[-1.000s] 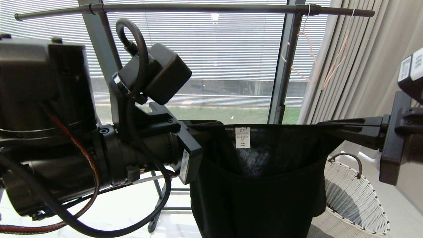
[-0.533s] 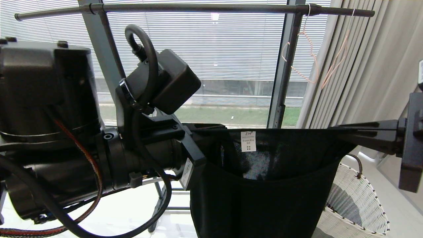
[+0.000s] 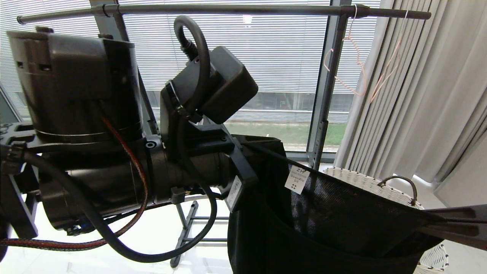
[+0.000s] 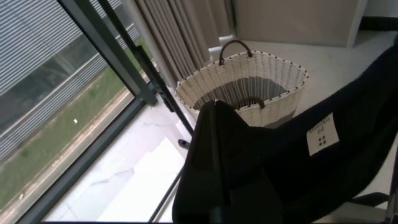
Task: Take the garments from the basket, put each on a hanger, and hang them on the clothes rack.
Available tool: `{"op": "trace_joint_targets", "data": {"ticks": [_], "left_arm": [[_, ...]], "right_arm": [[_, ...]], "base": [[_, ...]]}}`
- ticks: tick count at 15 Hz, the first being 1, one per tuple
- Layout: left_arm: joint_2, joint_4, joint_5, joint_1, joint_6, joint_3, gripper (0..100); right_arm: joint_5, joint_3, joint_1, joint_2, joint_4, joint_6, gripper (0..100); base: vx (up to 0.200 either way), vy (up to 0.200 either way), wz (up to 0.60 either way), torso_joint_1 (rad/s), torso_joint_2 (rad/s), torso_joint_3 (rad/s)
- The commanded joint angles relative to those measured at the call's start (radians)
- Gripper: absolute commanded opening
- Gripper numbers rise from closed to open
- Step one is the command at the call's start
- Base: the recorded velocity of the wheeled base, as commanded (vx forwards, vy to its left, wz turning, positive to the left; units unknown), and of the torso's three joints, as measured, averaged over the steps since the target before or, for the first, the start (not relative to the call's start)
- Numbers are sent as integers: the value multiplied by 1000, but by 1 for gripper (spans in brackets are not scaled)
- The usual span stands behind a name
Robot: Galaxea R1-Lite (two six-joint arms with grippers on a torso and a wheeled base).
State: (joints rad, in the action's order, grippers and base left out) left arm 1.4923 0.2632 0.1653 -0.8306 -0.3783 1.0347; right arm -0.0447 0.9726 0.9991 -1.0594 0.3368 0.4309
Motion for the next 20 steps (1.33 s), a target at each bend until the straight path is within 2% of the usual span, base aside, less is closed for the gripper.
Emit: {"op": "trace_joint_targets", "data": {"ticks": [1,3,5,7,9,10,12,18,19,20], "left_arm": [[9,1,-1,-1,4,8,0],[-9,-4,-20,-1,41,-8,0],[-50,-30,-112,-2,193,-53,0],[-66,-90,-225,-81,352,-58,0],[-70,-168,-314,-206,507,-58,0],[-69,-194,-346,-242,552,-59,0],[-70,-205,-371,-275,572,-68,0],[-75,-205,-385,-268,555,-71,0],[-73,-203,-388,-251,529,-70,0],[-69,-194,-388,-174,424,-67,0]], "right_arm": [[2,-5,24,-17,-4,-1,0],[11,-8,-10,-19,-5,-17,0],[11,3,-96,-54,-90,-113,0],[9,55,-151,-131,-196,-156,0],[5,164,-166,-206,-197,-158,0],[5,199,-168,-226,-197,-158,0],[5,238,-169,-249,-197,-158,0],[8,227,-172,-232,-171,-156,0],[8,227,-171,-220,-142,-155,0],[3,230,-165,-188,-48,-153,0]], "base": [[0,0,0,0,0,0],[0,0,0,0,0,0],[0,0,0,0,0,0],[0,0,0,0,0,0],[0,0,0,0,0,0],[0,0,0,0,0,0],[0,0,0,0,0,0],[0,0,0,0,0,0],[0,0,0,0,0,0],[0,0,0,0,0,0]]}}
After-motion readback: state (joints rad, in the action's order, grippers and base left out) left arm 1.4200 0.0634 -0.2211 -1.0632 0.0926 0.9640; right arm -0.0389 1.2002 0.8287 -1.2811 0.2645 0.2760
